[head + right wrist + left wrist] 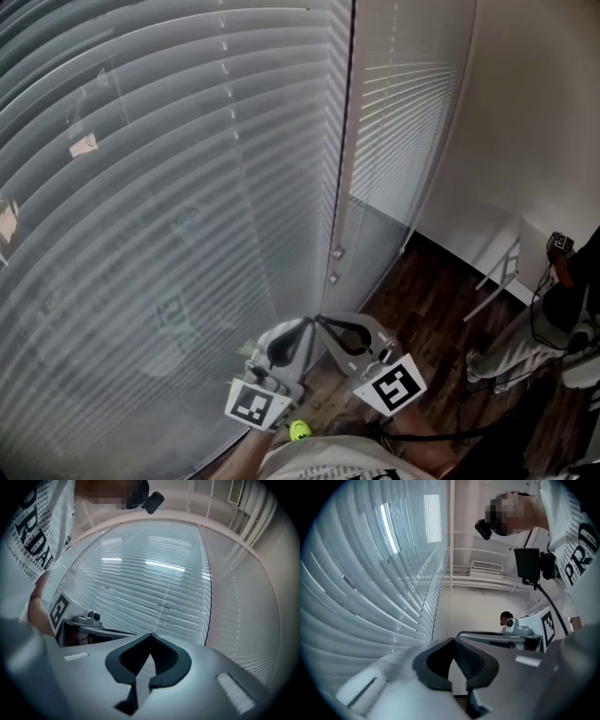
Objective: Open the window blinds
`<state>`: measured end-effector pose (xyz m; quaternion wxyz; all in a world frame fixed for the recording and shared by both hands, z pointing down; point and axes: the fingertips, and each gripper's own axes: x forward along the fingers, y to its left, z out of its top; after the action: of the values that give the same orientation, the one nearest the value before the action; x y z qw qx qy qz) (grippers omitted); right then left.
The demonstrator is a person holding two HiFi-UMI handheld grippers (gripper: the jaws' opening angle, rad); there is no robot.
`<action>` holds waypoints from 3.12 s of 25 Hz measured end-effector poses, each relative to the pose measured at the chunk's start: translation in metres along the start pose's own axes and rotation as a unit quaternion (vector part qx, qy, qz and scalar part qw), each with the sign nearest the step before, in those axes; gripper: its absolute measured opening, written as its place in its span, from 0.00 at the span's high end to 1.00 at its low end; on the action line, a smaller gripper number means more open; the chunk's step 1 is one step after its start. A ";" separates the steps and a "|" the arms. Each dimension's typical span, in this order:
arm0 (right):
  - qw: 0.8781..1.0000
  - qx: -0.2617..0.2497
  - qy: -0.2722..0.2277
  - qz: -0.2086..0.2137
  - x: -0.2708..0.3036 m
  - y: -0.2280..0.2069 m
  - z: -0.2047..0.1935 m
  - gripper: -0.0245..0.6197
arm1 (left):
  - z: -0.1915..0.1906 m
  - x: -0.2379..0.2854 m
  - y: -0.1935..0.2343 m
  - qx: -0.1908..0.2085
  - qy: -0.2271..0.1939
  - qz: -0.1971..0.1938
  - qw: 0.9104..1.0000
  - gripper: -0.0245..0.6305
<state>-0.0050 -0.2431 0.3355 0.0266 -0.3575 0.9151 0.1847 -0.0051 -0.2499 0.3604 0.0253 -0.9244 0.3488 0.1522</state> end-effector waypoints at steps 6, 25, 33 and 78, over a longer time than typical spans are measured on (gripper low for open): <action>0.999 0.005 -0.028 0.020 0.022 -0.034 -0.036 0.95 | -0.037 0.031 0.033 0.020 0.001 0.019 1.000 0.98; 0.973 -0.174 0.140 0.059 0.029 -0.126 -0.145 0.86 | -0.086 0.094 0.061 0.016 0.047 0.095 0.994 0.97; 0.954 -0.251 0.147 0.076 0.023 -0.137 -0.162 0.75 | -0.105 0.098 0.049 0.010 0.058 0.139 0.989 0.97; 0.932 -0.303 0.200 0.003 0.042 -0.148 -0.184 0.77 | -0.079 0.097 0.050 -0.007 0.003 0.053 0.999 0.97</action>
<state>0.0773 -0.4358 0.4521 -0.2670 -0.3754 0.8032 0.3777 0.0521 -0.3618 0.4100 0.0100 -0.9051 0.3965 0.1531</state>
